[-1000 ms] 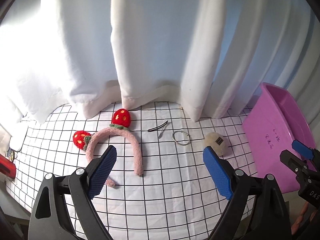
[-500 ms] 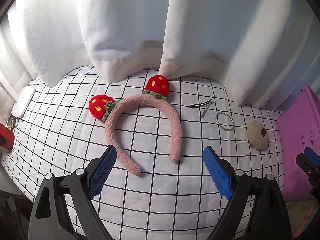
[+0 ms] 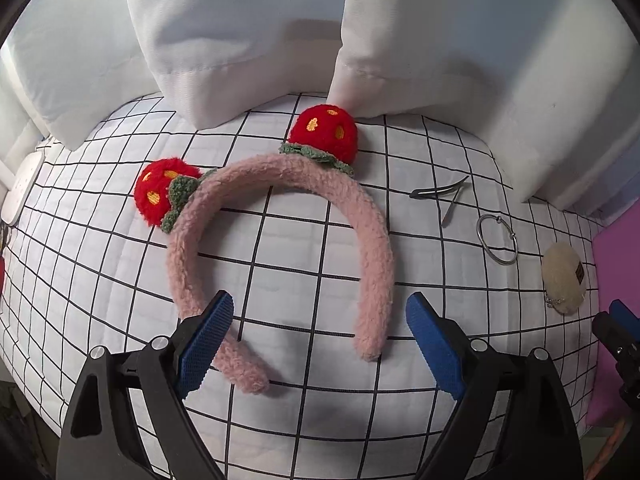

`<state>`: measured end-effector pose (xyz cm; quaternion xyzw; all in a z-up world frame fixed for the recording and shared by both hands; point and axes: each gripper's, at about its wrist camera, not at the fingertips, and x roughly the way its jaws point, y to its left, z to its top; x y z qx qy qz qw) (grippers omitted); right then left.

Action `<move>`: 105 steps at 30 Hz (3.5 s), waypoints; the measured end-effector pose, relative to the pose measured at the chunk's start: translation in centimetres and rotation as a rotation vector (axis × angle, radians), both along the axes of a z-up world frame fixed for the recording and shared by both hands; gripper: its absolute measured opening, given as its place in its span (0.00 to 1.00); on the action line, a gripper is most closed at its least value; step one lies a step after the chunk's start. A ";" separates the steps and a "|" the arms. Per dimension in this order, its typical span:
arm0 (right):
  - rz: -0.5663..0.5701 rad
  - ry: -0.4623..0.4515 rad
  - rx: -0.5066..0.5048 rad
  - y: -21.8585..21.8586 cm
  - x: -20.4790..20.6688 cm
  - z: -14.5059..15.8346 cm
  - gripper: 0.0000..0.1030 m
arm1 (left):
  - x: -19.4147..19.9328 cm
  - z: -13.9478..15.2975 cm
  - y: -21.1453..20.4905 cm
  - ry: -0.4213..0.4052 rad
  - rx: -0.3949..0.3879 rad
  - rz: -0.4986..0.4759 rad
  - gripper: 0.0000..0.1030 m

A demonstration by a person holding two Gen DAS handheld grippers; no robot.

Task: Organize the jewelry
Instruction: 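Grasp the pink strawberry headband with the left tool while the right tool grasps the beige pom-pom, then lift and carry the headband and pom-pom with both tools over the pink tub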

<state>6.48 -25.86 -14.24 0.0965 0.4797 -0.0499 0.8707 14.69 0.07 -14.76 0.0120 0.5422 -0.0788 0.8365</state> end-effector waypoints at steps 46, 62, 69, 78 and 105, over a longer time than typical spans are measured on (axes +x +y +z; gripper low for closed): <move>-0.005 0.090 -0.096 -1.2 6.6 -7.3 0.75 | 7.5 -4.2 -6.7 -0.050 0.052 -0.019 0.94; 0.019 0.058 -0.088 0.4 6.0 -7.4 0.58 | 5.0 -3.2 -6.0 -0.099 0.038 -0.033 0.51; 0.025 0.053 -0.063 1.2 4.7 -7.2 0.55 | 4.1 -2.8 -5.9 -0.102 0.042 -0.054 0.13; 0.024 0.046 -0.021 0.8 2.0 -6.5 0.55 | 2.3 -2.5 -3.8 -0.099 0.035 -0.057 0.09; 0.089 -0.040 -0.012 2.3 -2.4 1.2 0.54 | -5.4 4.6 -0.1 -0.179 -0.035 -0.098 0.09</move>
